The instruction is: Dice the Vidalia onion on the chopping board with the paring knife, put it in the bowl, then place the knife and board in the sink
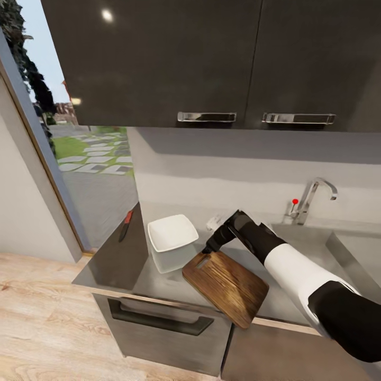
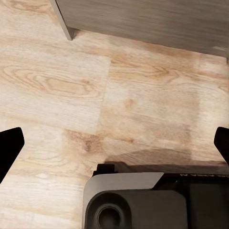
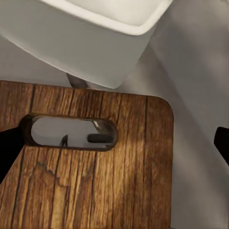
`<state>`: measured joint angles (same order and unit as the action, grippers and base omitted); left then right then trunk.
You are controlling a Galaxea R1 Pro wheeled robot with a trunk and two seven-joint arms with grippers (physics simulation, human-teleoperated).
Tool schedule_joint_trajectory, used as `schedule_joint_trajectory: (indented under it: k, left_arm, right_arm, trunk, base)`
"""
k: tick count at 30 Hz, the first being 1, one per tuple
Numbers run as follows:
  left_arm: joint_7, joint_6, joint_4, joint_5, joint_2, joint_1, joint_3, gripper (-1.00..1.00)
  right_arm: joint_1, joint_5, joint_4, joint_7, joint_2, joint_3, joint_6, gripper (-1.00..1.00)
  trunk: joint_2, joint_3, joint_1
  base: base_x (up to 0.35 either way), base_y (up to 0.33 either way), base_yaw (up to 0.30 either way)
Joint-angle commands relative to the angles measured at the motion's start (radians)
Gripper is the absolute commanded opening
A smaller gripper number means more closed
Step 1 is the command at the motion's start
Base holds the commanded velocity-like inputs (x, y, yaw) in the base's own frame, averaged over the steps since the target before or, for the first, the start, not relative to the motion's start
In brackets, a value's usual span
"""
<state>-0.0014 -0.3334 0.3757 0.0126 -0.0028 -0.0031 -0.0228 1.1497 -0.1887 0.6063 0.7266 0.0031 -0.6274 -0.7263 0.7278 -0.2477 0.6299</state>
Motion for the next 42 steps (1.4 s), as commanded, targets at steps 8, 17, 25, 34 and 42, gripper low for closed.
schedule_joint_trajectory:
  k: [8,17,25,34,42]
  left_arm:
    - [0.0,-0.003,0.0,0.001,0.0,0.0,-0.002,1.0]
    - [0.0,-0.003,-0.001,0.001,0.0,0.0,-0.002,1.0]
    - [0.0,-0.003,-0.001,0.001,0.0,0.0,-0.002,1.0]
    - [0.0,-0.003,-0.001,0.001,0.0,0.0,-0.002,1.0]
    - [0.0,-0.003,-0.001,0.001,0.0,0.0,-0.002,1.0]
  right_arm:
    - [0.001,-0.011,0.001,0.008,-0.004,-0.014,0.023,1.0]
    - [0.001,-0.012,0.002,0.081,-0.024,-0.015,0.09,1.0]
    - [0.001,-0.012,0.003,0.111,-0.028,-0.015,0.113,1.0]
    - [0.001,-0.014,0.004,0.215,-0.05,-0.015,0.199,1.0]
    - [0.001,-0.013,0.004,0.223,-0.052,-0.016,0.214,1.0]
  trunk:
    - [0.001,-0.002,0.0]
    - [0.001,-0.002,0.0]
    - [0.001,-0.002,0.0]
    - [0.001,-0.002,0.0]
    - [0.001,-0.002,0.0]
  base:
    - [0.0,0.0,0.0]
    - [0.0,0.0,0.0]
    - [0.0,0.0,0.0]
    - [0.0,0.0,0.0]
    - [0.0,0.0,0.0]
